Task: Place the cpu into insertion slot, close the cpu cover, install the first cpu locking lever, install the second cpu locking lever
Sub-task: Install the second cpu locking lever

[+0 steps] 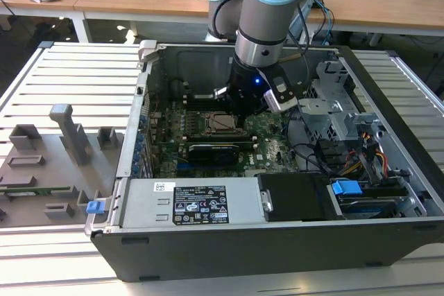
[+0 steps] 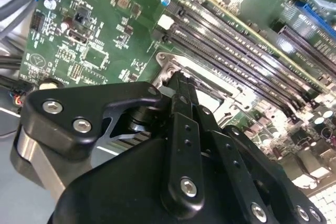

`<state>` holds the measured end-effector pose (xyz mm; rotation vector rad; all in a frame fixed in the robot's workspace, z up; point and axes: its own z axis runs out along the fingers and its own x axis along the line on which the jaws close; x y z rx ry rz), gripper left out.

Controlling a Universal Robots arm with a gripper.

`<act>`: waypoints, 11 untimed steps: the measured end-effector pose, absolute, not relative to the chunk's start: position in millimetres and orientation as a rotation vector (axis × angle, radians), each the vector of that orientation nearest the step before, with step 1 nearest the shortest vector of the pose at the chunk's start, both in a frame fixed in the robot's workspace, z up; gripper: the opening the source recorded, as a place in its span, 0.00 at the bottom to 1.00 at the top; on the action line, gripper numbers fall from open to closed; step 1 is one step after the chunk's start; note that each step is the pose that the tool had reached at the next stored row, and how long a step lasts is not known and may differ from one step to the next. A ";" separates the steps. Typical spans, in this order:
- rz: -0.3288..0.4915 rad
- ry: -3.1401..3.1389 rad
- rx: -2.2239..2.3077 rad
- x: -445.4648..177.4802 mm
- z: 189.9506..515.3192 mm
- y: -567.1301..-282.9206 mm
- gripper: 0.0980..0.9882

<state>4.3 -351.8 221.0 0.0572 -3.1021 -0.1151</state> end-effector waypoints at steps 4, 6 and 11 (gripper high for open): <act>-0.115 -3.102 0.057 4.3 220.2 -360.9 0.01; -0.116 -3.102 0.057 3.3 219.4 -362.0 0.01; -0.120 -3.102 0.058 -21.3 216.4 -363.4 0.01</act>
